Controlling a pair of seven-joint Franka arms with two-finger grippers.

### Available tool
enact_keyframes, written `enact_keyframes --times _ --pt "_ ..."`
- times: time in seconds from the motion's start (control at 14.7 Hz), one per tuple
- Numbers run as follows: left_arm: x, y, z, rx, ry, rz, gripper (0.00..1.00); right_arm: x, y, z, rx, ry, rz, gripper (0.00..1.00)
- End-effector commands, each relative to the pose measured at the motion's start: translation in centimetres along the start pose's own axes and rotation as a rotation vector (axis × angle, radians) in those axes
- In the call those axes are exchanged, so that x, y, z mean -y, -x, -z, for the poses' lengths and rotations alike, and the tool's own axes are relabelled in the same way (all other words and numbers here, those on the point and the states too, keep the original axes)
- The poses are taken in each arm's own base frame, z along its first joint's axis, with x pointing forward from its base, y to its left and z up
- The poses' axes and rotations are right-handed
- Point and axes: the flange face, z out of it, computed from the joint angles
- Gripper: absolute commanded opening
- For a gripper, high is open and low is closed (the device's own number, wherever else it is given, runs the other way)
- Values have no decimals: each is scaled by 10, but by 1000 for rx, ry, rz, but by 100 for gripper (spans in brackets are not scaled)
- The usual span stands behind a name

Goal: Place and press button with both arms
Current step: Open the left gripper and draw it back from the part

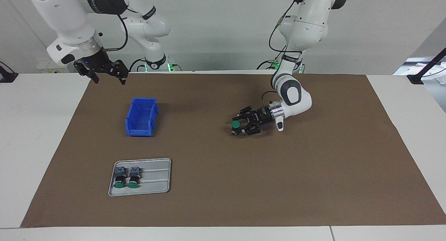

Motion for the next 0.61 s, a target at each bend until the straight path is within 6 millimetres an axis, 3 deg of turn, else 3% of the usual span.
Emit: enact_keyframes --times 0.0,0.27,0.55 --pt "3 13 4 -17 34 30 100 -4 6 -1 -9 5 10 99" --pt "-5 33 20 -61 83 4 100 -4 6 -1 -9 5 10 99" --pt "0 68 26 -158 143 -75 100 -3 6 -1 -9 7 12 99"
